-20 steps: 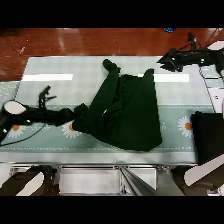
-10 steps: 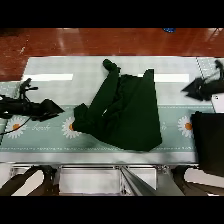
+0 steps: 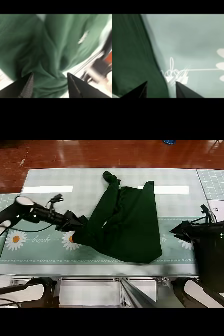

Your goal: Fold the shirts.

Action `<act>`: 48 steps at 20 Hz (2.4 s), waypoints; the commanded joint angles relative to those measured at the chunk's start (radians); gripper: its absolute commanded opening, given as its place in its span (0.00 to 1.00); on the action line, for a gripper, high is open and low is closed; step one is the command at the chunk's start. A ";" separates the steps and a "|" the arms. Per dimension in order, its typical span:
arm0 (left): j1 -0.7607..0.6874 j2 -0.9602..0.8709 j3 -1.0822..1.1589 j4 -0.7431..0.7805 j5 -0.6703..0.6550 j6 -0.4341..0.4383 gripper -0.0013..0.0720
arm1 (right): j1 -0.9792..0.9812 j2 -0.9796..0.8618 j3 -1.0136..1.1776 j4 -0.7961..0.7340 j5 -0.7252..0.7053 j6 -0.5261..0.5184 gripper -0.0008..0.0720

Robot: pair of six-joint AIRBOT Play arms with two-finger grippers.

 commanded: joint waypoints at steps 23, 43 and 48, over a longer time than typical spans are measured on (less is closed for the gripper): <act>-0.170 -0.189 0.233 0.158 -0.065 -0.053 0.05 | 0.446 -0.123 -0.037 0.130 -0.149 0.025 0.04; 0.484 0.681 1.016 -0.174 0.261 -0.080 0.05 | 0.442 0.278 1.479 -0.314 0.116 0.265 0.04; 0.510 0.902 0.944 0.037 0.071 -0.136 0.05 | 0.442 0.439 1.360 -0.352 0.301 0.279 0.04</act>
